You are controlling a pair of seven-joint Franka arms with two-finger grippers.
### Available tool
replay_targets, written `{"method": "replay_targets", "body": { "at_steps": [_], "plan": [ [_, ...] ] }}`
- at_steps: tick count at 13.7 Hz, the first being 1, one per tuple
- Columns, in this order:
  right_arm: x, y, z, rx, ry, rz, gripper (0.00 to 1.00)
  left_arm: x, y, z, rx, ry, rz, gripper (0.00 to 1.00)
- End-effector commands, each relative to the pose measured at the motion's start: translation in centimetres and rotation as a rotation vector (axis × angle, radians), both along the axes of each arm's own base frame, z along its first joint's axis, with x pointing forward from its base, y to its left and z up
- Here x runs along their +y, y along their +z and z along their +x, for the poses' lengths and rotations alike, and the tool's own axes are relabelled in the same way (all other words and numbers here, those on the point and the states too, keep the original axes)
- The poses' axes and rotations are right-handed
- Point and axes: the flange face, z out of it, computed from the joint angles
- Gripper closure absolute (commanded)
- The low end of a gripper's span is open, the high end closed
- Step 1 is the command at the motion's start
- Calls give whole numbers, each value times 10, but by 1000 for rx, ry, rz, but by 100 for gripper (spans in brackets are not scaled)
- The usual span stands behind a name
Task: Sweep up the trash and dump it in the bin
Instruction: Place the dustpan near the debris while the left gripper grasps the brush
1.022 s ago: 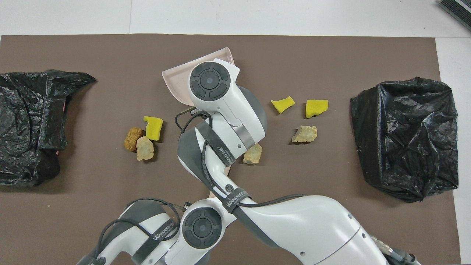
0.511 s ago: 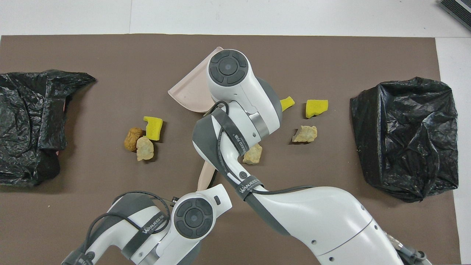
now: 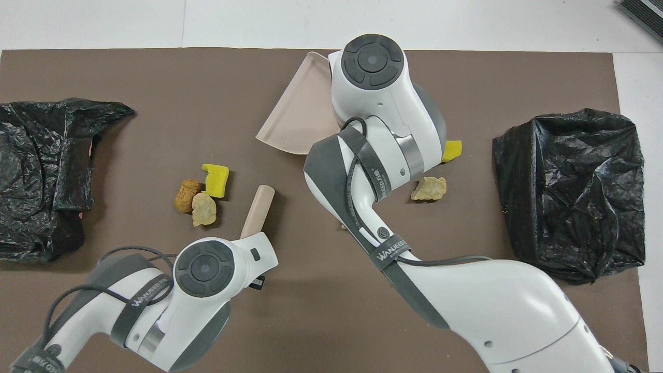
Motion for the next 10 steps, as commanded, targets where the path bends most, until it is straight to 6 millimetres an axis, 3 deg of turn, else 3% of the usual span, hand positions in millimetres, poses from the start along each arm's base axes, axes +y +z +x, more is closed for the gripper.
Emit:
{"method": "replay_targets", "body": {
  "at_steps": [1,4,10],
  "plan": [
    [-7,8,-10,49,144,-33,100,34,27,19,-28,46,-5,100],
    [-5,4,-22,102,260,-59,100,71,43,50,-28,72,-12,100],
    [12,-20,-34,132,454,-80,100,178,36,86,-41,152,1,100]
  ]
}}
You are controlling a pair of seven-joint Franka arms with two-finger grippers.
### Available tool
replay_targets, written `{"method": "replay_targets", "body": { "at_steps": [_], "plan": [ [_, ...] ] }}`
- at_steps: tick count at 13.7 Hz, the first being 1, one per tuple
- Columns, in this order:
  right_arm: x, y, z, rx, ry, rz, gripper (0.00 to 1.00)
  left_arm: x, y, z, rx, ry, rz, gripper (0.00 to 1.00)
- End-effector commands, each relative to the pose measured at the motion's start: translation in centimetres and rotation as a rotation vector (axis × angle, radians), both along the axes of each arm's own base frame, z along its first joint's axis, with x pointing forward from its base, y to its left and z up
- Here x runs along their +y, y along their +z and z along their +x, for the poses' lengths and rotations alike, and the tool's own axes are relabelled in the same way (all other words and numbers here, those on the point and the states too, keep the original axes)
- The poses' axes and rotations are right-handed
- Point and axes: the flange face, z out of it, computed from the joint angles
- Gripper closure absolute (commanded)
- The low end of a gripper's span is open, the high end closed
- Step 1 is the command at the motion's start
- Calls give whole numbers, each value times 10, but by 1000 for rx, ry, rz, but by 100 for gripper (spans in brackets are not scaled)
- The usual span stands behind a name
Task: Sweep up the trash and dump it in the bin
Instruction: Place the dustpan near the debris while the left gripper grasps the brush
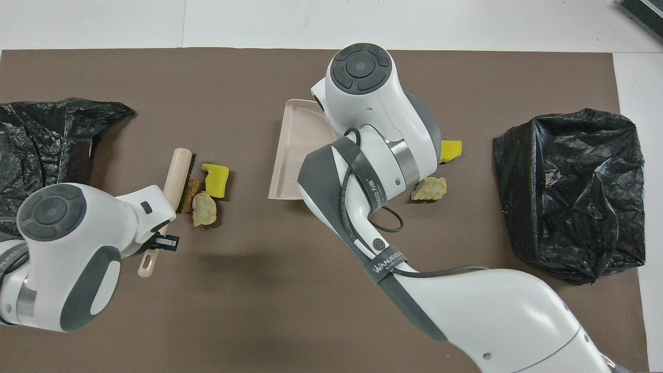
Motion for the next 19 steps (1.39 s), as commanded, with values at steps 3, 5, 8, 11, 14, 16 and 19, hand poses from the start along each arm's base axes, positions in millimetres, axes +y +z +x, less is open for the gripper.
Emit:
{"method": "replay_targets", "body": {
  "at_steps": [3,5,8,11,14,16,19],
  "plan": [
    [18,-12,-17,-7,137,-28,100,60,-2,13,-11,-23,5,100],
    [19,-21,-16,-17,197,-22,100,62,-11,8,13,-52,4,100],
    [20,-37,-20,0,232,-31,100,50,-36,0,29,-70,3,100],
    [14,-52,-18,6,274,-27,100,34,-41,-5,37,-81,5,100],
    [28,-67,-27,10,290,-39,100,-2,-50,-10,31,10,23,100],
    [31,-69,-28,3,280,-36,100,-19,-49,-14,15,116,34,100],
    [30,-78,-31,3,284,-35,100,-48,-48,-20,-11,306,35,100]
  ]
}}
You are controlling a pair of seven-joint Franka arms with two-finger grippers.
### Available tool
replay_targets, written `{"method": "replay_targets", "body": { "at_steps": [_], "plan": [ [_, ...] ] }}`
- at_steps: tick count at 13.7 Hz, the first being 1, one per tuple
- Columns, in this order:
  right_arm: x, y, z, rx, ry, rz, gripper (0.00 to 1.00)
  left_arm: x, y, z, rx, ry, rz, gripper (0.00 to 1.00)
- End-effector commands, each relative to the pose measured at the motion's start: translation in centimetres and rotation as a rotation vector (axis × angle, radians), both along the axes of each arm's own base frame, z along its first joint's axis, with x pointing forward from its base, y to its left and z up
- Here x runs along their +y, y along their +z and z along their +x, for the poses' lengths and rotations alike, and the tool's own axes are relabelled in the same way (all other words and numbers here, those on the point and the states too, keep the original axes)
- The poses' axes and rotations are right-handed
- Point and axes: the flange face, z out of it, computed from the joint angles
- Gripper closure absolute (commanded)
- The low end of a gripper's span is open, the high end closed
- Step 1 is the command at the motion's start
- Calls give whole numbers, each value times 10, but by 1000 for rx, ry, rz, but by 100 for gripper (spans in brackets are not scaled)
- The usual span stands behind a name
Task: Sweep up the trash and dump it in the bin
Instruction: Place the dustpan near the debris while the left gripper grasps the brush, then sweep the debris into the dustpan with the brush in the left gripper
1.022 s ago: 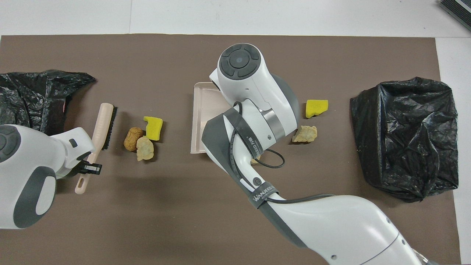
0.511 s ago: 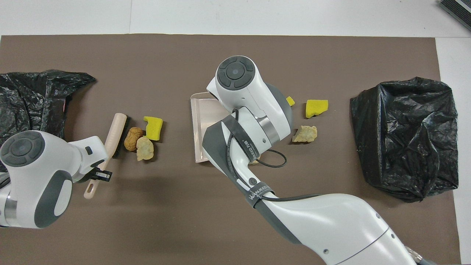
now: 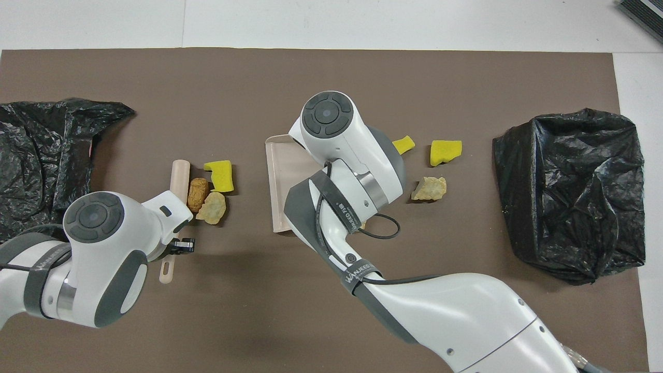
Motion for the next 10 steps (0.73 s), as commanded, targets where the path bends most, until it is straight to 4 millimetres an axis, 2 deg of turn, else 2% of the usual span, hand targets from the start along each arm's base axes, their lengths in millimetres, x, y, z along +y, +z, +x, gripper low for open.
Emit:
{"method": "replay_targets", "body": {
  "at_steps": [1,5,7,8,10],
  "plan": [
    [3,-5,-9,-6,15,-6,100,-19,2,-5,-30,148,-6,100],
    [3,-5,-8,-13,12,-2,100,-44,1,-12,-5,183,-68,100],
    [4,-4,-9,-14,9,-5,100,-67,7,-13,-5,159,-99,100],
    [4,-4,-9,-15,5,-6,100,-87,12,-9,-10,133,-120,100],
    [4,-3,-10,-17,3,-5,100,-139,15,-13,-6,93,-186,100]
  ]
}}
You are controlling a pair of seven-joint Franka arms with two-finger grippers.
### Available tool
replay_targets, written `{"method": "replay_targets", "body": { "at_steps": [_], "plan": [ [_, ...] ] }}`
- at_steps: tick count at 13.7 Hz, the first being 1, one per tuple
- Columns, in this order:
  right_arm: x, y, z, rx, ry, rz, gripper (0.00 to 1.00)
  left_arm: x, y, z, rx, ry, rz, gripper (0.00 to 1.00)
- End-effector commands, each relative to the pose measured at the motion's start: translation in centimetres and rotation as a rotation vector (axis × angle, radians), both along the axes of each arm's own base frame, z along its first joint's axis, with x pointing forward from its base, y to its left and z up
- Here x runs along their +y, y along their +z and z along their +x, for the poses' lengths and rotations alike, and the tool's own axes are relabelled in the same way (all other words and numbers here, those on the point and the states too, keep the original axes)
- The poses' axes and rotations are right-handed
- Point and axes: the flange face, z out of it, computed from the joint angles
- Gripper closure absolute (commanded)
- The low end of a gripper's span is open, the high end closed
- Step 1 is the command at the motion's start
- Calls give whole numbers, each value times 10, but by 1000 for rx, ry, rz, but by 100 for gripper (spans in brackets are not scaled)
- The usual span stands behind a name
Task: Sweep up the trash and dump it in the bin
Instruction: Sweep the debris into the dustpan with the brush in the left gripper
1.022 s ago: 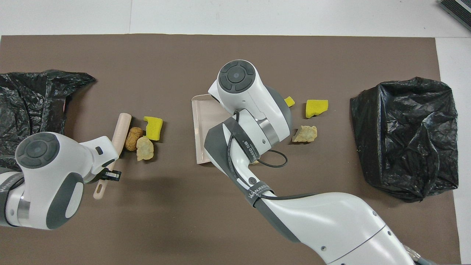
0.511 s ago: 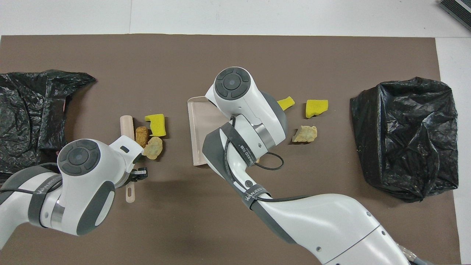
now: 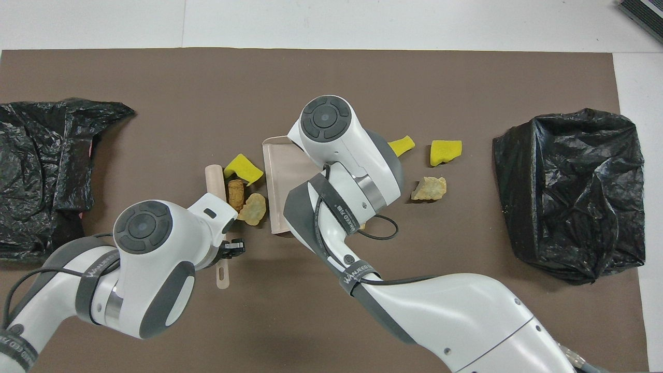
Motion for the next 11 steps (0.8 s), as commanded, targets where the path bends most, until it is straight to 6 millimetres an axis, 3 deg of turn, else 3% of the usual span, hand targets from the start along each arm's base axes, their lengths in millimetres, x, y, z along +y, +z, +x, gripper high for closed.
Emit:
{"method": "replay_targets", "body": {
  "at_steps": [1,3,5,7,11],
  "plan": [
    [1,0,-8,-14,-2,-9,100,-59,2,4,-24,-37,-74,100],
    [2,0,-8,-14,-2,-8,100,-82,11,6,-46,-79,-92,100],
    [2,1,-8,-17,0,-11,100,-88,23,18,-59,-79,-104,100],
    [2,1,-6,-22,-3,-7,100,-72,34,27,-59,-32,-103,100],
    [-1,4,-2,-36,-20,12,100,-7,41,60,-33,102,-77,100]
  ]
}}
